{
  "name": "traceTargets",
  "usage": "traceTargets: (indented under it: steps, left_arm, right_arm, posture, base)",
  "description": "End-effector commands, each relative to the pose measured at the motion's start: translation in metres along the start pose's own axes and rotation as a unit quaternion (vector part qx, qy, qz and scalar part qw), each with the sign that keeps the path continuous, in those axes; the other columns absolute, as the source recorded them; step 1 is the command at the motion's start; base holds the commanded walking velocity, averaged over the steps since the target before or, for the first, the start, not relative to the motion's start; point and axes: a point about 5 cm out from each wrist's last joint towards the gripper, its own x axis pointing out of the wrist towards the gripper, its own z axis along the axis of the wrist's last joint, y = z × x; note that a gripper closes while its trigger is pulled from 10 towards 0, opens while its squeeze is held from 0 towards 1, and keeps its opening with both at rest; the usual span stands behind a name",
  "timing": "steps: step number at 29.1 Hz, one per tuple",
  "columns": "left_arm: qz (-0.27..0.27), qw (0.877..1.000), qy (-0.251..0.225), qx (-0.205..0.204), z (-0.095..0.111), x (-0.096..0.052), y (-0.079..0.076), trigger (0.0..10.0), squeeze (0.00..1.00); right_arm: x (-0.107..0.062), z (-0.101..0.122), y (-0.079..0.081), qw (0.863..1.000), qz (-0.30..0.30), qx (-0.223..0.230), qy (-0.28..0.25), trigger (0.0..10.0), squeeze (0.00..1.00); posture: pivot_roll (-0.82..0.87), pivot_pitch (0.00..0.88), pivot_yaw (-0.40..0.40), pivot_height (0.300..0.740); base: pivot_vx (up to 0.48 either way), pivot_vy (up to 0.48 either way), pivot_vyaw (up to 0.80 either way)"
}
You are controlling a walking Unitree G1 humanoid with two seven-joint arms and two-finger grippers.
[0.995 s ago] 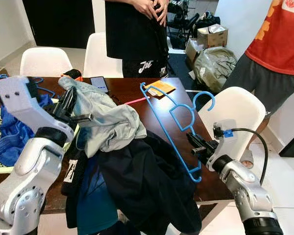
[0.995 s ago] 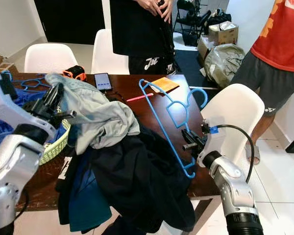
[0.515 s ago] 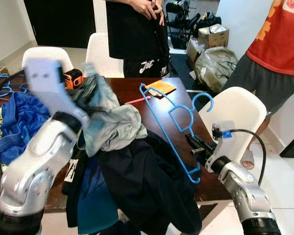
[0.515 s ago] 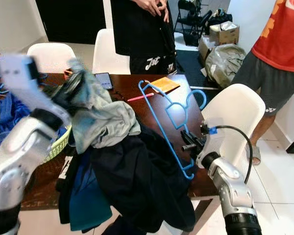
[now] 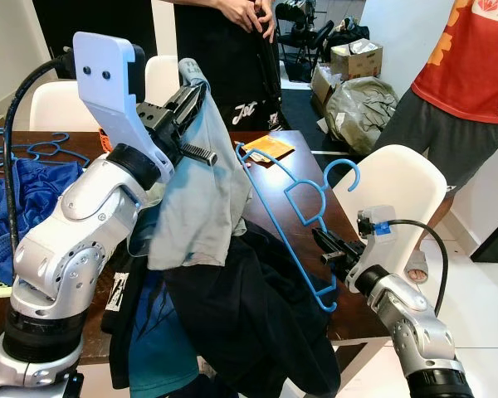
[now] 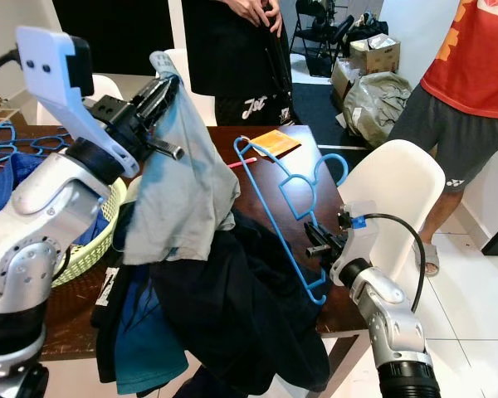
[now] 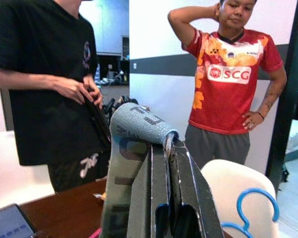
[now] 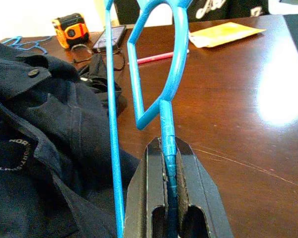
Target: Hang hanger
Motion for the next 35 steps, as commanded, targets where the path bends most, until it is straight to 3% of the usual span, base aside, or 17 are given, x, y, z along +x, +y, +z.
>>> traceTargets:
  steps: [1,2,3,8,13,15,17,18,19,21,22,24,25,28,35]
  left_arm:
    - [-0.040,0.998,0.010,-0.036,0.002,0.004,-0.005,0.0,0.00]
    - [-0.040,0.998,0.010,-0.036,0.002,0.004,-0.005,0.0,0.00]
    - [-0.086,0.993,0.004,-0.082,0.007,0.006,-0.011,0.0,0.00]
    - [-0.138,0.985,-0.011,-0.106,0.017,0.011,-0.018,0.0,0.00]
    - [-0.106,0.986,-0.046,-0.123,0.027,0.019,-0.005,0.0,0.00]
    - [-0.062,0.992,-0.006,-0.111,0.008,0.019,0.005,0.0,0.00]
    - [-0.062,0.992,-0.006,-0.111,0.008,0.019,0.005,0.0,0.00]
    - [-0.052,0.993,0.014,-0.105,-0.001,0.017,0.007,3.3,0.00]
    - [-0.060,0.992,0.041,-0.104,-0.015,0.011,0.000,5.4,0.00]
    - [-0.060,0.992,0.041,-0.104,-0.015,0.011,0.000,5.4,0.00]
    - [-0.071,0.990,0.059,-0.110,-0.025,0.006,-0.009,9.5,0.00]
    - [-0.071,0.990,0.059,-0.110,-0.025,0.006,-0.009,9.5,0.00]
    - [-0.079,0.987,0.070,-0.120,-0.033,0.000,-0.016,10.0,0.00]
    - [-0.088,0.983,0.092,-0.135,-0.042,-0.005,-0.025,10.0,0.00]
    - [-0.085,0.982,0.106,-0.128,-0.047,-0.004,-0.025,10.0,0.00]
  right_arm:
    - [0.001,0.000,0.000,1.000,-0.002,0.006,-0.006,10.0,0.00]
    - [0.001,0.000,0.000,1.000,-0.002,0.006,-0.006,10.0,0.00]
    - [0.001,-0.001,0.000,1.000,-0.003,0.007,-0.007,10.0,0.00]
    - [0.002,-0.001,0.000,1.000,-0.004,0.009,-0.008,10.0,0.00]
    - [0.002,0.000,0.000,1.000,-0.007,0.010,-0.010,10.0,0.00]
    - [0.002,0.000,-0.004,0.999,-0.019,0.027,-0.010,10.0,0.00]
    - [0.002,0.000,-0.004,0.999,-0.019,0.027,-0.010,10.0,0.00]
    - [0.002,-0.001,-0.005,0.999,-0.023,0.034,-0.009,10.0,0.00]
    - [0.001,-0.001,-0.007,0.998,-0.031,0.047,-0.011,10.0,0.00]
    - [0.001,-0.001,-0.007,0.998,-0.031,0.047,-0.011,10.0,0.00]
    - [0.000,0.000,-0.009,0.997,-0.035,0.059,-0.018,10.0,0.00]
    - [0.000,0.000,-0.009,0.997,-0.035,0.059,-0.018,10.0,0.00]
    - [-0.001,0.001,-0.010,0.996,-0.036,0.074,-0.029,10.0,0.00]
    - [-0.003,0.005,-0.012,0.993,-0.031,0.102,-0.053,10.0,0.00]
    - [-0.007,0.011,-0.013,0.985,-0.020,0.143,-0.095,10.0,0.00]
  posture:
    - [0.00,0.000,-0.044,0.740]
    - [0.00,0.000,-0.044,0.740]
    - [0.00,0.000,-0.042,0.740]
    - [0.00,0.000,-0.038,0.740]
    - [0.00,0.000,-0.035,0.740]
    - [0.00,0.000,-0.038,0.740]
    - [0.00,0.000,-0.038,0.740]
    - [0.00,0.000,-0.038,0.740]
    - [0.00,0.000,-0.032,0.740]
    - [0.00,0.000,-0.032,0.740]
    - [0.00,0.000,-0.031,0.740]
    - [0.00,0.000,-0.031,0.740]
    - [0.00,0.000,-0.029,0.740]
    - [0.00,0.000,-0.029,0.740]
    - [0.00,0.000,-0.023,0.740]
  base:
    - [0.000,0.000,0.00]
    - [0.000,0.000,0.00]
    - [0.000,0.000,0.00]
    - [0.000,0.000,0.00]
    - [0.000,0.000,0.00]
    - [0.000,0.000,0.00]
    - [0.000,0.000,0.00]
    - [0.000,0.000,-0.80]
    - [0.000,0.000,0.00]
    - [0.000,0.000,0.00]
    - [0.000,0.000,0.00]
    - [0.000,0.000,0.00]
    - [0.000,0.000,0.00]
    - [0.000,0.000,0.00]
    - [0.000,0.000,0.00]
